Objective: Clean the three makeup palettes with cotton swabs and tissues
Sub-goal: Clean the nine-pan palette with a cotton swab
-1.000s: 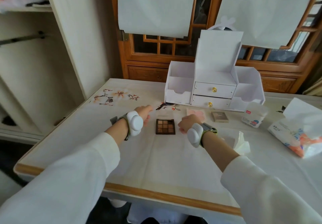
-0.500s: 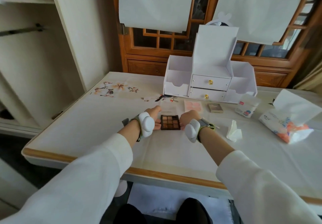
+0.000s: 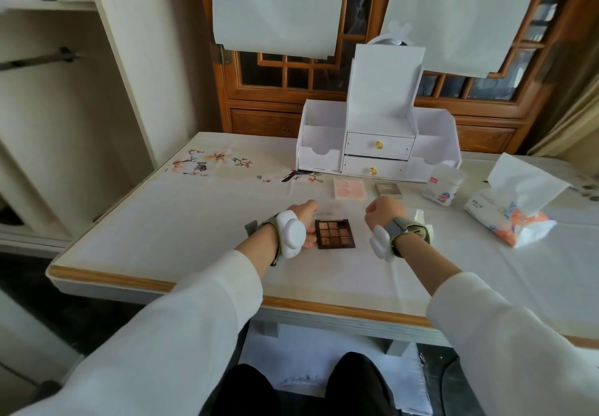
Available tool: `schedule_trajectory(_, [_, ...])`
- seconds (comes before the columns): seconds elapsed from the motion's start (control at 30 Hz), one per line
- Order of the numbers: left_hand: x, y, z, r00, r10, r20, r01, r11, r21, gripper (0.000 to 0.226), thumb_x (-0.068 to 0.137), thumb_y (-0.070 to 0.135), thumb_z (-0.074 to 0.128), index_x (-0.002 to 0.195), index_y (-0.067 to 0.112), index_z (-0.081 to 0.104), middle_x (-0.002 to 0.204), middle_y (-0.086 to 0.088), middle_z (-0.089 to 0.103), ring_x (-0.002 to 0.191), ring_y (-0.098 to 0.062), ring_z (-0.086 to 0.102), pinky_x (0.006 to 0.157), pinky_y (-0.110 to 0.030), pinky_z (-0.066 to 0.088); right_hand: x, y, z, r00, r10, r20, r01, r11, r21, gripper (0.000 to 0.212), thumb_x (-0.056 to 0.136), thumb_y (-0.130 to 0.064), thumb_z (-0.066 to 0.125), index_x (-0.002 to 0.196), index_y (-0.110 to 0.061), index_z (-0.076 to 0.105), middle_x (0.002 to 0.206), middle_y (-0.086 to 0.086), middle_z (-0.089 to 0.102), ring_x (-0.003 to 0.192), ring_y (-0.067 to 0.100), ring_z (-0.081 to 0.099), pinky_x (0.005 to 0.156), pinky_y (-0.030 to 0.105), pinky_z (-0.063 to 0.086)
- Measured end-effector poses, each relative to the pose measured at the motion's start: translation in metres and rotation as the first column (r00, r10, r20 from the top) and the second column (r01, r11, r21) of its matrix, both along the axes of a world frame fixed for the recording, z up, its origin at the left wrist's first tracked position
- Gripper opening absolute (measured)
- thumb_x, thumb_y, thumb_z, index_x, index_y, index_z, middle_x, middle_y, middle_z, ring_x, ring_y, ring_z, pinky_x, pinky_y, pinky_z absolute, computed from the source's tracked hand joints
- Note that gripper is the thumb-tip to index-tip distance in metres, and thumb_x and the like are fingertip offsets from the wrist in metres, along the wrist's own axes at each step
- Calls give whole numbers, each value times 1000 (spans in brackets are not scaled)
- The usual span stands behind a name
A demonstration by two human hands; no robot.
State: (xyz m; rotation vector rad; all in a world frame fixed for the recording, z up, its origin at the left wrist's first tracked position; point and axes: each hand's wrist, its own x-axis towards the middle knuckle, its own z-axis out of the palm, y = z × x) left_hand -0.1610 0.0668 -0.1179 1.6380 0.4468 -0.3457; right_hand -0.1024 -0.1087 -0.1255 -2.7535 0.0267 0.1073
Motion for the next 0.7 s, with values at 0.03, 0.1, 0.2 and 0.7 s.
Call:
schedule_trajectory(0.03, [0, 1, 1, 1000, 10, -2, -10, 1000, -5, 39, 97, 34, 40, 126, 8, 42, 97, -14, 55, 81, -28, 57, 66, -30, 47, 1, -5, 2, 1000, -7, 24, 8, 1000, -28, 22, 80, -3, 48, 59, -9, 49, 62, 7, 48, 56, 20, 44, 51, 23, 36])
schedule_trajectory(0.1, [0, 4, 1, 1000, 27, -4, -27, 1000, -6, 37, 97, 31, 40, 125, 7, 42, 84, -11, 54, 70, -24, 55, 63, -28, 45, 4, -13, 5, 999, 0, 34, 3, 997, -73, 13, 82, -4, 49, 75, -6, 59, 79, 12, 58, 71, 26, 55, 60, 25, 42])
schedule_trajectory(0.2, [1, 6, 0, 999, 33, -3, -33, 999, 0, 43, 98, 28, 41, 131, 1, 41, 96, -15, 57, 74, -25, 57, 65, -31, 49, 11, -18, 2, 999, 15, 34, -11, 992, -125, 20, 86, -11, 52, 101, -3, 62, 106, 14, 62, 93, 30, 59, 73, 30, 46])
schedule_trajectory(0.7, [0, 12, -10, 991, 1, 135, -12, 997, 79, 13, 88, 14, 56, 96, 5, 62, 74, -4, 68, 51, -14, 51, 48, -19, 32, 11, -8, -1, 998, 36, -58, -45, 987, -152, 28, 90, -17, 48, 63, -7, 44, 67, 6, 47, 54, 16, 42, 48, 24, 33])
